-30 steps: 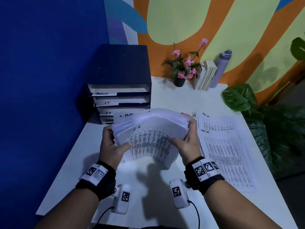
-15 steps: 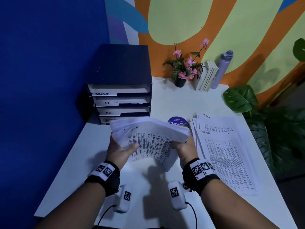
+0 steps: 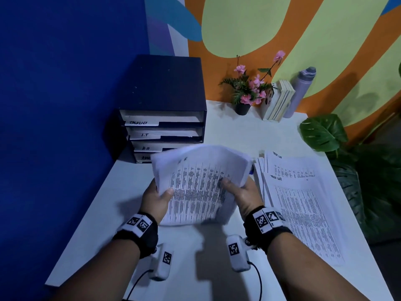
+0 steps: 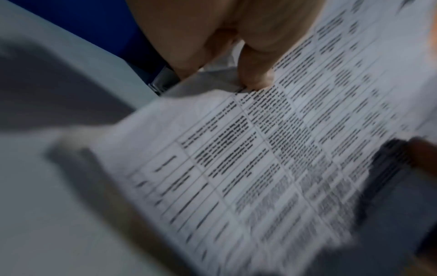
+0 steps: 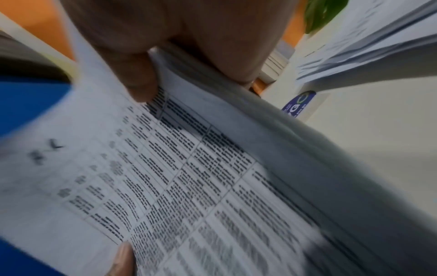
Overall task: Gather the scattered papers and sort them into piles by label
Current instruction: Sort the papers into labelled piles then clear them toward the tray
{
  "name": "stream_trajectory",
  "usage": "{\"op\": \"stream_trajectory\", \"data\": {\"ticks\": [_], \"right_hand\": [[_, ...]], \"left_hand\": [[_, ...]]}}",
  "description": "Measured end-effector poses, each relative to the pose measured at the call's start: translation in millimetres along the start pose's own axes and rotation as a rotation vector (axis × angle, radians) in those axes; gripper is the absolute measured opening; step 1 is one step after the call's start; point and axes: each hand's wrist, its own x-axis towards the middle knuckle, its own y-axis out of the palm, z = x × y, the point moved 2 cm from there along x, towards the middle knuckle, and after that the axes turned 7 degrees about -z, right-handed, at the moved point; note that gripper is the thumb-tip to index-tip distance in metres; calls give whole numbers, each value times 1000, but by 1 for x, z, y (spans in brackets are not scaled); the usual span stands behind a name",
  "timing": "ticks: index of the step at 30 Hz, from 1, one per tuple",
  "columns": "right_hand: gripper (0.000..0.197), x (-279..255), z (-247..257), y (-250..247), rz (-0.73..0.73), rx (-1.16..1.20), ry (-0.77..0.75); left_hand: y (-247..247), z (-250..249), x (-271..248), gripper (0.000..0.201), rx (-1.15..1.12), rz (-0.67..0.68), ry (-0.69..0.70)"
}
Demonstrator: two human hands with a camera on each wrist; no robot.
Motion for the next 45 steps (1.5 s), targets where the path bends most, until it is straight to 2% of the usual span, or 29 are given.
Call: {"op": "stream_trajectory", "data": {"ticks": [2,4,8,12,15,18,21,22,24,25,26,28,31,33,36,38,42,45], "right_hand": [[20,7,-3,10,-14,18,-37],[18,19,-14,24,-25,26,-11],[13,38,-44,52,-23,-62,181],[11,61,-67,79,7,-132,256],[19,79,-72,98,-20,-117,321],[34,99,-68,113,-31,-145,330],[71,114,-61,121,-57,-99,363],[74,118,-56,121,-61,-79,371],[59,122,-49,119,-60,-100,342],[44,124,-47,118,-60,-177,317],[38,125,-45,117,-59,-257,300],[39,133,-56,113,-26,-381,283],[30,114,-50,116,73,-452,273],[30,97,-46,119,132,-475,306],[31,87,-47,120,185,-180,379],[30,88,-43,116,167,-96,329],[40,90,-38,99,121,-271,198],[46,87,-42,78,105,-348,178]], "left_hand": [[-9,11,8,25,41,-3,-10],[-20,22,10,27,50,10,-61],[-47,49,10,34,-10,69,-244],[-75,66,11,33,-44,124,-348],[-92,71,9,19,-88,122,-399],[-100,66,6,18,-126,190,-456],[-105,56,14,19,-103,238,-429],[-105,54,20,21,-93,238,-409],[-103,47,34,23,-92,224,-371],[-101,44,43,23,-94,214,-355],[-97,41,50,22,-91,202,-342],[-89,37,67,22,-69,168,-338],[-76,30,94,23,-70,114,-333],[-66,24,113,27,-55,88,-326],[-54,14,141,24,-39,26,-336],[-45,9,158,28,-61,-24,-346],[-24,2,184,40,-213,-73,-379],[-13,-4,195,40,-217,-22,-393]]}}
